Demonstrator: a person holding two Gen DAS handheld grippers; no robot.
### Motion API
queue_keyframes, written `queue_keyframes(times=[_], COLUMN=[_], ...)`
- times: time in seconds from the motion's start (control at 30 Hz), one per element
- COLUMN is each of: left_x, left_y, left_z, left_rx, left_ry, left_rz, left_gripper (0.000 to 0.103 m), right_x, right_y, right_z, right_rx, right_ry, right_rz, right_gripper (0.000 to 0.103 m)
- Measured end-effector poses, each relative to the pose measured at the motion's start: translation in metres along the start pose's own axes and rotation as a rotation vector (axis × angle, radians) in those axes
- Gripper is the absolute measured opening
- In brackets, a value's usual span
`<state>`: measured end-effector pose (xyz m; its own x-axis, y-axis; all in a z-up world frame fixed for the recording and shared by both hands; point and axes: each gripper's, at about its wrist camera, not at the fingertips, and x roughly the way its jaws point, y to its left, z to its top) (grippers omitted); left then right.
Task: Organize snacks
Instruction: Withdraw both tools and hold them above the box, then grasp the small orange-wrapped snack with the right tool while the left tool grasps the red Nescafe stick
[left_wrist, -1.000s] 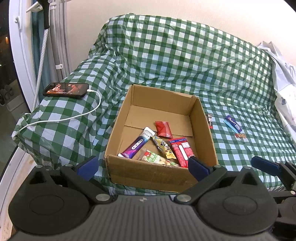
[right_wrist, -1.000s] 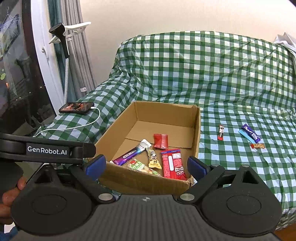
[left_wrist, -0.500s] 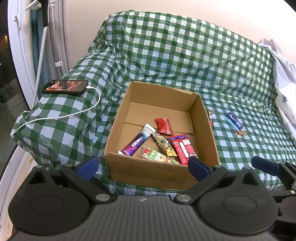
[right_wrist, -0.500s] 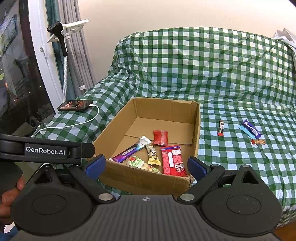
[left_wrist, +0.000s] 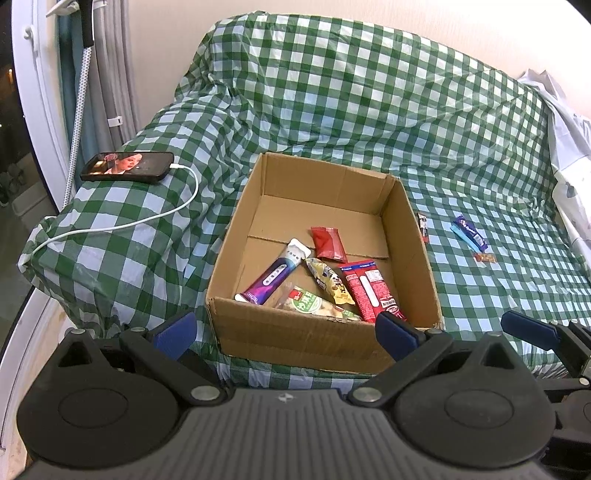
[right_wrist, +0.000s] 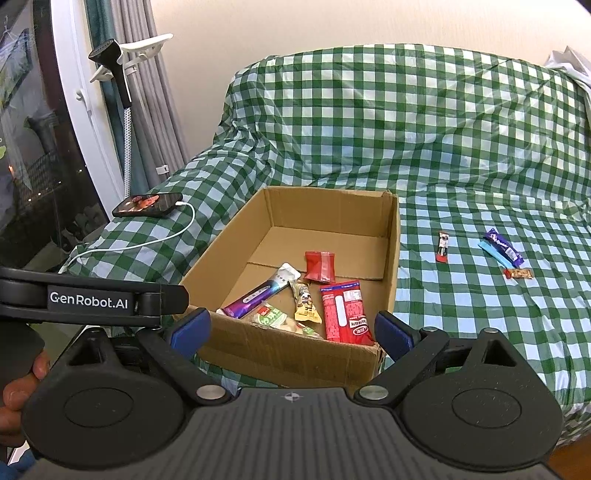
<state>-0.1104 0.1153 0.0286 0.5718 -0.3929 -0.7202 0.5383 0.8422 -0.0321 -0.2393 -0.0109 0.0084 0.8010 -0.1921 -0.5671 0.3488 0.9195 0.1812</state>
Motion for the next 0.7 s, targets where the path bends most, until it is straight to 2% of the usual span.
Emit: queue_keyframes(times=[0.47,0.7], left_x=[0.013,0.026], left_y=[-0.024,-0.052], left_z=[0.011,0.023], left_rx=[0.05,0.077], left_ry=[0.023,0.071], left_rz=[0.022,-0.017], left_gripper=[0.103,0.103], right_x=[0.008,0.007], right_y=[-0.033,-0.067], right_z=[-0.003,-0.004], right_rx=[0.087,0.16], right_ry=[-0.002,-0.007], right_rz=[-0.014,-0.062], right_gripper=[0.096,0.096])
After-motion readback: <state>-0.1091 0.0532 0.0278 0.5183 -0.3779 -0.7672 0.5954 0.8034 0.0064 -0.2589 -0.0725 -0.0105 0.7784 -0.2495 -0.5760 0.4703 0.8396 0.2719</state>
